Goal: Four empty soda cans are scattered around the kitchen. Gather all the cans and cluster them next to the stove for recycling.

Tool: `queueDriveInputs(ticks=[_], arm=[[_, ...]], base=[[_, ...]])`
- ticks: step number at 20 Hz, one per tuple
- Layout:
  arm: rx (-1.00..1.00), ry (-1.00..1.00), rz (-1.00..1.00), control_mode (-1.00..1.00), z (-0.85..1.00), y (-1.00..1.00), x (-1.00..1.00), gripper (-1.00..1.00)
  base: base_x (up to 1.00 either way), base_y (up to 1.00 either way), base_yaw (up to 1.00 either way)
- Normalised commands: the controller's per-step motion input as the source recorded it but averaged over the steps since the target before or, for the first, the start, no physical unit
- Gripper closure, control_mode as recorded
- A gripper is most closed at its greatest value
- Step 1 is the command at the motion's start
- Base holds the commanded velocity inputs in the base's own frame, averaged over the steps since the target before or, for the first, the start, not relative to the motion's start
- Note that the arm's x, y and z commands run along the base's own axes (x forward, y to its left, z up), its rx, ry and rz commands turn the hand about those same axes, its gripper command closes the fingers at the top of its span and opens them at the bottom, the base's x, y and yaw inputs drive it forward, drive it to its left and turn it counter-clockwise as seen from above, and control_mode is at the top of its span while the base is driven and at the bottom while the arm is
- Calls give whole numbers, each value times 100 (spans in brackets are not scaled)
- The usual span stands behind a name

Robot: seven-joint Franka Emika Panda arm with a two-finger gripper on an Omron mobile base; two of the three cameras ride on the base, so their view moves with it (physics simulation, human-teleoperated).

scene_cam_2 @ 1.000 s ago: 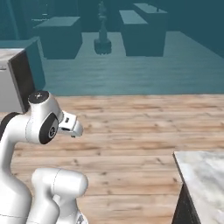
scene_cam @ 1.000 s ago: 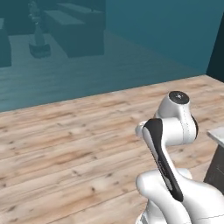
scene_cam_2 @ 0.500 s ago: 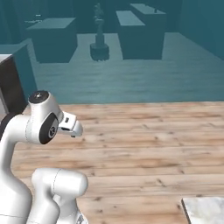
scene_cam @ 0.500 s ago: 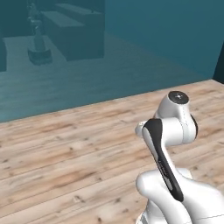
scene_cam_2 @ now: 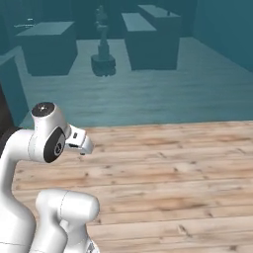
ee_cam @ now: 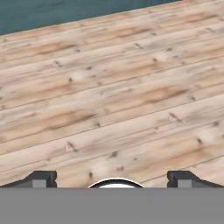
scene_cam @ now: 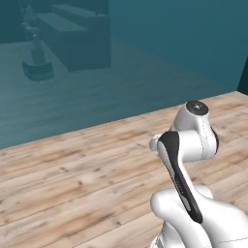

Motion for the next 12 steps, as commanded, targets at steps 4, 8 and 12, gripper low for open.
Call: queueDriveInputs(ticks=[4,8,12], arm=[[0,0,0,100,0,0,0,-100],[0,0,0,100,0,0,0,-100],[0,0,0,100,0,0,0,-100]], base=[[75,0,-15],[56,0,-26],[7,1,-47]])
